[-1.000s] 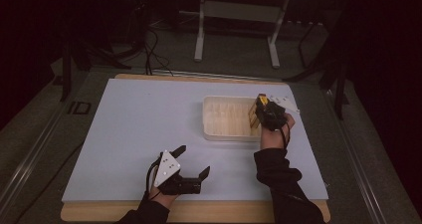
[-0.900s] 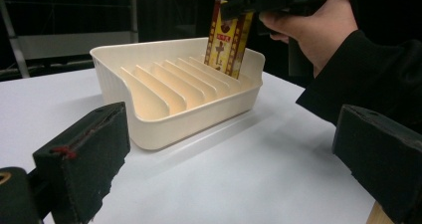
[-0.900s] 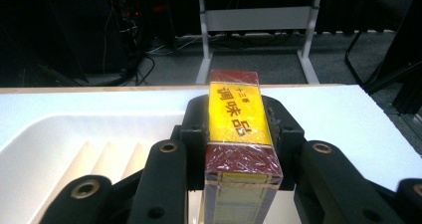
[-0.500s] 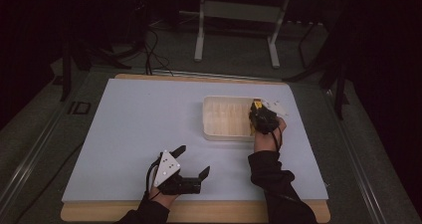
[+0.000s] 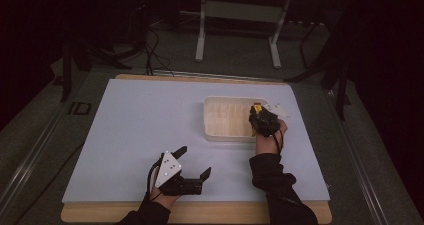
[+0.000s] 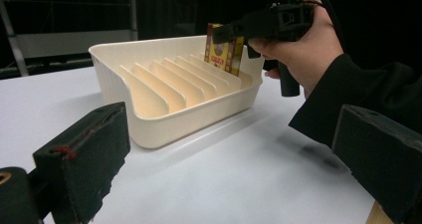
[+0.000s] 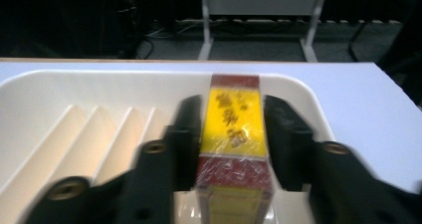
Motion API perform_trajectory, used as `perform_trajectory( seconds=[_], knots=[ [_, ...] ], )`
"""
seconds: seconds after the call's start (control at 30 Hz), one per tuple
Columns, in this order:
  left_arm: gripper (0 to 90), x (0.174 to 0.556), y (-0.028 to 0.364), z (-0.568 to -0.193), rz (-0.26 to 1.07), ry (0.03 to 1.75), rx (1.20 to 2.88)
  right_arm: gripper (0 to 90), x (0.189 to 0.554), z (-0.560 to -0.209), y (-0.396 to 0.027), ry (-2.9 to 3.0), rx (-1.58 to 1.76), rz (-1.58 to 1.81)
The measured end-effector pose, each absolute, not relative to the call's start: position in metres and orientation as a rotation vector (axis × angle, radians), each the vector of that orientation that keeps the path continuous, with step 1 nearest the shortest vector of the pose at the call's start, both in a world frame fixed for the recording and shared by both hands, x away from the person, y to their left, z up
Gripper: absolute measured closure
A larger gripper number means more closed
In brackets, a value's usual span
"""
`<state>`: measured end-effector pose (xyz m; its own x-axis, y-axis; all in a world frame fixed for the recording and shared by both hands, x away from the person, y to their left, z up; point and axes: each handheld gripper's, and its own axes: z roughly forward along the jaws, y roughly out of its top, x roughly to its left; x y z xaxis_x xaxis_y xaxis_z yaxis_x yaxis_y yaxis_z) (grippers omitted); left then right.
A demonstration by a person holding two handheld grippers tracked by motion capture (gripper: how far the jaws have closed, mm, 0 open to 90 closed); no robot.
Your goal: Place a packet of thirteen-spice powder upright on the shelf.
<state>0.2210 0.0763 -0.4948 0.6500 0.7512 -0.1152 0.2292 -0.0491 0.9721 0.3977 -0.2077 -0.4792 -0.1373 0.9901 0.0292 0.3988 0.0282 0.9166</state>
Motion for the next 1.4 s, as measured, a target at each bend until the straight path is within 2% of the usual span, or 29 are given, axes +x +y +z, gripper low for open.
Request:
perform_trajectory(
  seconds=[0.13,0.17,0.2,0.23,0.3,0.5,0.9,1.4],
  knots=[
    [2.8,0.221,0.076,-0.495,0.514,0.828,1.608,42.6,0.396,-0.468,-0.21,1.659,1.402,1.123],
    [2.8,0.221,0.076,-0.495,0.514,0.828,1.608,42.6,0.396,-0.468,-0.21,1.659,1.402,1.123],
    [2.8,0.221,0.076,-0.495,0.516,0.824,1.612,30.5,0.396,-0.462,-0.213,1.718,1.367,1.149],
    [2.8,0.221,0.076,-0.494,0.518,0.823,1.611,30.5,0.396,-0.462,-0.213,1.718,1.367,1.149],
    [2.8,0.22,0.076,-0.494,0.519,0.823,1.611,21.7,0.393,-0.457,-0.218,1.779,1.346,1.192],
    [2.8,0.221,0.076,-0.494,0.513,0.823,1.61,13.8,0.382,-0.446,-0.227,1.819,1.303,1.298],
    [2.8,0.221,0.076,-0.495,0.508,0.821,1.613,13.4,0.333,-0.427,-0.24,1.884,1.109,1.436],
    [2.8,0.22,0.077,-0.493,0.51,0.811,1.611,13.7,0.282,-0.447,-0.262,1.982,1.012,1.467]
  ],
)
